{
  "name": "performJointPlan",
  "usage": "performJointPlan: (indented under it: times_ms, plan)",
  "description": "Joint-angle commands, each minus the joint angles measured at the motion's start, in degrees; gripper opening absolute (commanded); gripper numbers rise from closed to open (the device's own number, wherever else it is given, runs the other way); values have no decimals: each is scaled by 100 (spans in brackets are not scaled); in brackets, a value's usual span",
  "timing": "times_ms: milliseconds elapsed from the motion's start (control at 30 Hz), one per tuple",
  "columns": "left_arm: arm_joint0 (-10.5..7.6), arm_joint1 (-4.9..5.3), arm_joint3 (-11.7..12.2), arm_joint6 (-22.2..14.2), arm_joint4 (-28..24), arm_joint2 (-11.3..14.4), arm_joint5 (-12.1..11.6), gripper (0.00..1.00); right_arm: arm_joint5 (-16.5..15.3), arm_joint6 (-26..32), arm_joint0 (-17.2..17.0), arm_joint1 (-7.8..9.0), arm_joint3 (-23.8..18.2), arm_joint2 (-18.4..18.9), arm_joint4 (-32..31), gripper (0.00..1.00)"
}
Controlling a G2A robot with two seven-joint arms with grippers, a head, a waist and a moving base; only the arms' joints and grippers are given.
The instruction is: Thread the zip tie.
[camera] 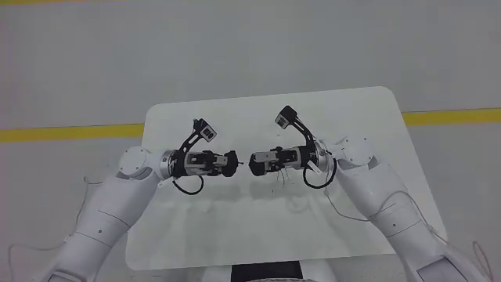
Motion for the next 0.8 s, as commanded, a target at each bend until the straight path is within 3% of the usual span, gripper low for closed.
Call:
performJointPlan:
  times_ms: [0,233,533,633,767]
  plan:
    - [29,16,9,1,-16,-28,-12,0,-4,-2,6,4,34,-7,9,100]
    - [188,157,45,1,-52,-261,25,0,22,33,46,27,101,-11,-7,100]
    - [188,157,45,1,-52,-261,25,0,22,33,46,27,101,-11,-7,100]
    - [210,163,49,214,185,-255,0,0,22,33,46,27,101,-11,-7,100]
    - [310,195,132,171,112,-389,-34,0,22,33,46,27,101,-11,-7,100]
